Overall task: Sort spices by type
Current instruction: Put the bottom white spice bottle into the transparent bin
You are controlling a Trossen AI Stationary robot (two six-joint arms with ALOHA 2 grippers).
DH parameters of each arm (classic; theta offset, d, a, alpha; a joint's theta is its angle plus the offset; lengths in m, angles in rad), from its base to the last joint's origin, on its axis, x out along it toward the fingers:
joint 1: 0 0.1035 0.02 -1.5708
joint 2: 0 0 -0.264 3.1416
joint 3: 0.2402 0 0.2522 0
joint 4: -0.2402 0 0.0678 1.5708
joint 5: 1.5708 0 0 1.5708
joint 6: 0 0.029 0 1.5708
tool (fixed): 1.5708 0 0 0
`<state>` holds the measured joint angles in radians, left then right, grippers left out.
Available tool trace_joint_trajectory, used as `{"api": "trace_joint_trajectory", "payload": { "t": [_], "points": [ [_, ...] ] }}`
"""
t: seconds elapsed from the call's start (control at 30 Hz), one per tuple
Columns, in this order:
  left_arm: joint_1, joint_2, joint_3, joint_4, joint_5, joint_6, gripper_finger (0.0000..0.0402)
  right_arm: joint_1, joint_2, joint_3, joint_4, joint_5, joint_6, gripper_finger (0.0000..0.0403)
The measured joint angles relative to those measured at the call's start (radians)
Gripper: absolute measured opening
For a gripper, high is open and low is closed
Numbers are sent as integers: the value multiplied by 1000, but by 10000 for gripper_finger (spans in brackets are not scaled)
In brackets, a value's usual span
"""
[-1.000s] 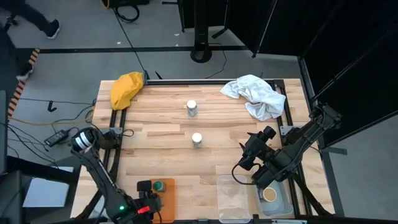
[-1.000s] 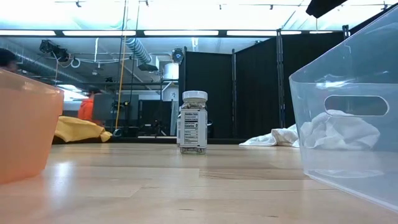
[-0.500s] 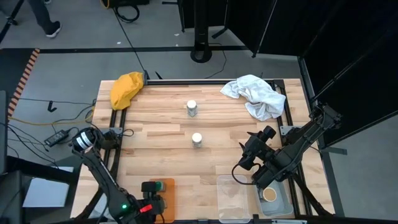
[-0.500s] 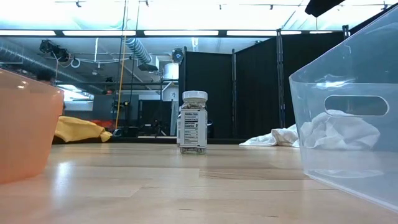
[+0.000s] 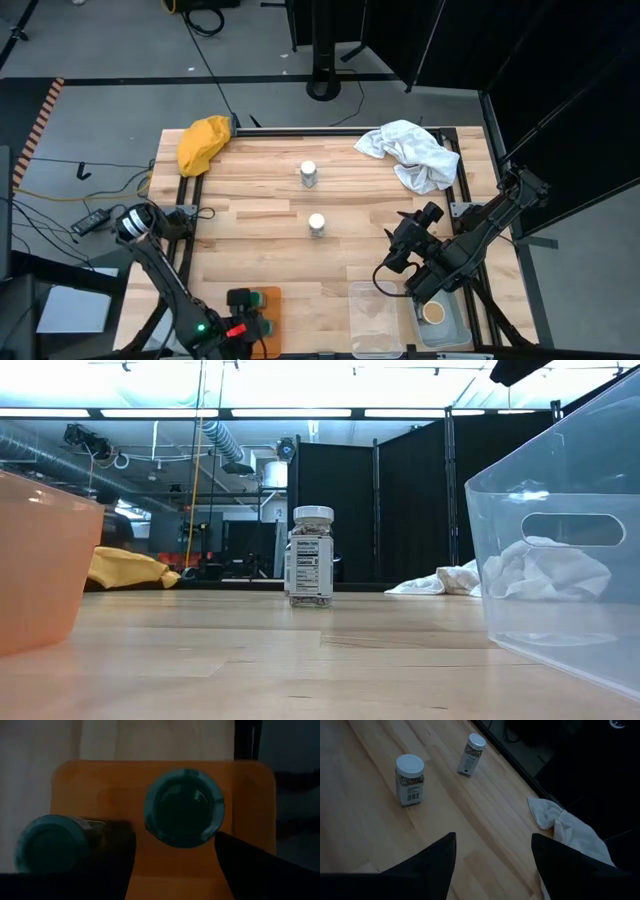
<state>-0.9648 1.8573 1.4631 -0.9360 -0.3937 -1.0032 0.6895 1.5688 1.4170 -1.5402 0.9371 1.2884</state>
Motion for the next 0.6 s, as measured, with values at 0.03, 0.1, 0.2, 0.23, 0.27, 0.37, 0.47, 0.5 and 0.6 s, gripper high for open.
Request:
{"api": "trace_joint_trajectory", "payload": {
  "t": [0.03,0.1,0.2,0.23,0.27,0.37,0.47,0.5,0.6],
  "points": [
    [4,-8,0,-1,-1,-18,275,0,0,0,0,5,-1,266],
    [7,-31,1,-2,-8,-46,275,0,0,0,2,8,-1,268],
    [9,-82,2,-8,-30,-79,275,0,0,0,12,22,-4,270],
    [9,-103,3,-13,-35,-81,275,-2,0,0,19,35,-9,270],
    [9,-125,3,-24,-41,-86,275,-5,0,0,27,44,-15,270],
    [16,-200,3,-79,-78,-122,275,-28,0,0,83,60,-103,270],
    [28,-276,3,-137,-140,-155,275,-72,0,0,214,53,-277,270],
    [33,-301,3,-150,-164,-158,275,-93,0,0,279,46,-351,270],
    [57,-372,3,-185,-228,-157,275,-167,0,0,529,13,-589,271]
  ]
}}
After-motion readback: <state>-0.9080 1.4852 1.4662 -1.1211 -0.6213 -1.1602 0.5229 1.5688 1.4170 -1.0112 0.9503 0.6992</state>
